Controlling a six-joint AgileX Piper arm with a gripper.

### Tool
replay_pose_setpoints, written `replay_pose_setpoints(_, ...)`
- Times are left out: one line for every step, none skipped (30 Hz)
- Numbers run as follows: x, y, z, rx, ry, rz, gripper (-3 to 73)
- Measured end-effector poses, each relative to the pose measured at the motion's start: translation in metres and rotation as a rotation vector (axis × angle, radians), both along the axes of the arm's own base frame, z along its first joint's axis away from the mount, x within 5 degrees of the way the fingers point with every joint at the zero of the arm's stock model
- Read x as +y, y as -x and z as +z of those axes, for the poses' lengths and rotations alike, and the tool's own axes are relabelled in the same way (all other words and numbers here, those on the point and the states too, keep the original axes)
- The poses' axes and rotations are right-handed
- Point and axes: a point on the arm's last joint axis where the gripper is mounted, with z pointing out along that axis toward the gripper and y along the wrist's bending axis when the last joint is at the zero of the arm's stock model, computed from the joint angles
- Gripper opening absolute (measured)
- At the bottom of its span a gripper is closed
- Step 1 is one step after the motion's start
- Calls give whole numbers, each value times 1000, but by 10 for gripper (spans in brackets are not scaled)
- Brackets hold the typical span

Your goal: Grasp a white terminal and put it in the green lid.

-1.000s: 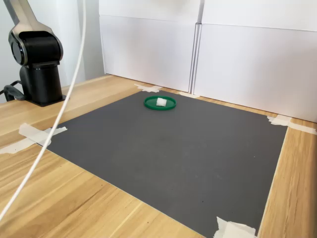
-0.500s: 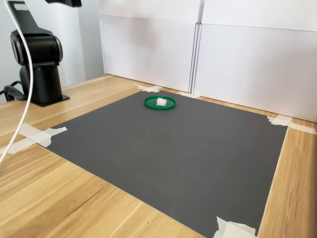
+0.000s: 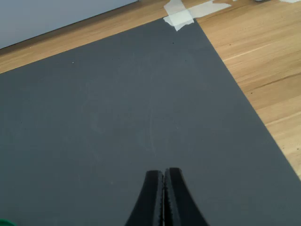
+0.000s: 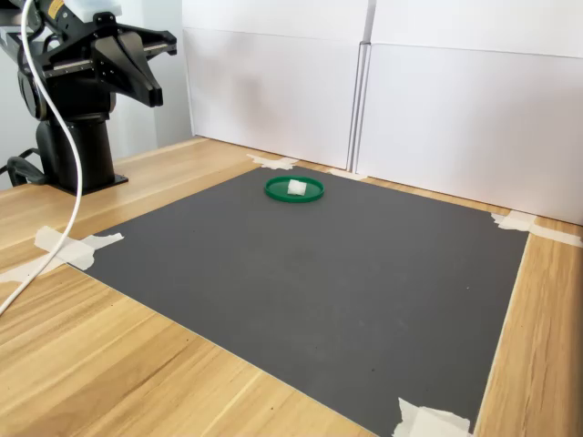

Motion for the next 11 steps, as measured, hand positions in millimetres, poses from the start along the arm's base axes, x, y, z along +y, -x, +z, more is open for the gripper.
replay_pose_setpoints(1, 1, -2, -3, 1, 7, -22)
replay_pose_setpoints(1, 2, -4, -6, 1, 14, -22)
replay_pose_setpoints(2, 3, -6, -8, 1, 20, -22)
replay_pose_setpoints(2, 3, -7, -10, 2, 25, -22)
replay_pose_setpoints(3, 4, -8, -12, 2, 29, -22)
replay_pose_setpoints(3, 4, -7, -15, 3, 31, -22)
replay_pose_setpoints(3, 4, -7, -18, 3, 35, -22)
replay_pose_setpoints(3, 4, -7, -18, 3, 38, -22)
replay_pose_setpoints(3, 4, -7, -18, 3, 38, -22)
replay_pose_setpoints(3, 4, -7, -18, 3, 39, -22)
replay_pose_setpoints(3, 4, -7, -18, 3, 39, -22)
